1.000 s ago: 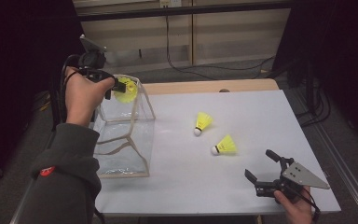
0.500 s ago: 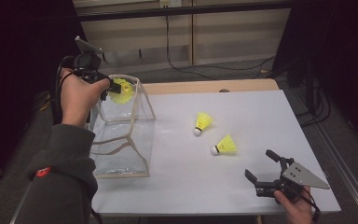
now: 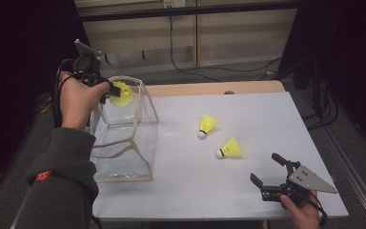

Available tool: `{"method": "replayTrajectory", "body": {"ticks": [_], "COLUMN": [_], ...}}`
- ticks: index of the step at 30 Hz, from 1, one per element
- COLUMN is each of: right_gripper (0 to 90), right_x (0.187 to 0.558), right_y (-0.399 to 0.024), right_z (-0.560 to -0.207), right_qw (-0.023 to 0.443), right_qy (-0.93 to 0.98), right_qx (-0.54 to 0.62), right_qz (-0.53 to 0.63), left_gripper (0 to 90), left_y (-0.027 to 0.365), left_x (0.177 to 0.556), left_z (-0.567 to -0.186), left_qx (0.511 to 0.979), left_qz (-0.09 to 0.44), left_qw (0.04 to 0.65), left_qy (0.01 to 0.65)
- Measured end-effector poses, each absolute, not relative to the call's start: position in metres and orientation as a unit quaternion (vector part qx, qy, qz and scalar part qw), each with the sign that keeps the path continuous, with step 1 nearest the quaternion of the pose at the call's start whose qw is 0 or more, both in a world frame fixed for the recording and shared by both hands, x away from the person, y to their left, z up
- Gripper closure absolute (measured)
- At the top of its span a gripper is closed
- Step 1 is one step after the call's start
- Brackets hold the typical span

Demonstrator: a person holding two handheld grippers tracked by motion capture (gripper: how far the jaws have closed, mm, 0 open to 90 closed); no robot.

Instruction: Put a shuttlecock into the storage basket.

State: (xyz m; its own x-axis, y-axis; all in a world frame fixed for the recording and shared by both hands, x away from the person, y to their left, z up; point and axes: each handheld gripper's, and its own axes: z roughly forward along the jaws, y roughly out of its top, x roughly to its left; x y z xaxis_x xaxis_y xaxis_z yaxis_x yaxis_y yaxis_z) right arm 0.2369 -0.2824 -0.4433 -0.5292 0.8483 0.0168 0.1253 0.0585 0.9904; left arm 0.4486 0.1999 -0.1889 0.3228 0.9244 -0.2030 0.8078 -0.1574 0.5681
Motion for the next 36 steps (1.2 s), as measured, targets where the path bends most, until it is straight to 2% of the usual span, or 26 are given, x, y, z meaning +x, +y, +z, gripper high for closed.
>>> {"method": "replayTrajectory", "body": {"ticks": [36], "right_gripper": [1.0], "right_x": [0.237], "right_y": [-0.281], "right_z": [-0.443], "right_qw": [0.312], "right_qy": [0.658], "right_qx": [0.37], "right_qz": [0.577], "left_gripper": [87.4], "left_y": [0.207], "left_x": [0.455], "left_z": [-0.211], "left_qx": [0.757], "left_qz": [0.093], "left_qw": [0.283], "left_qy": [0.582]}}
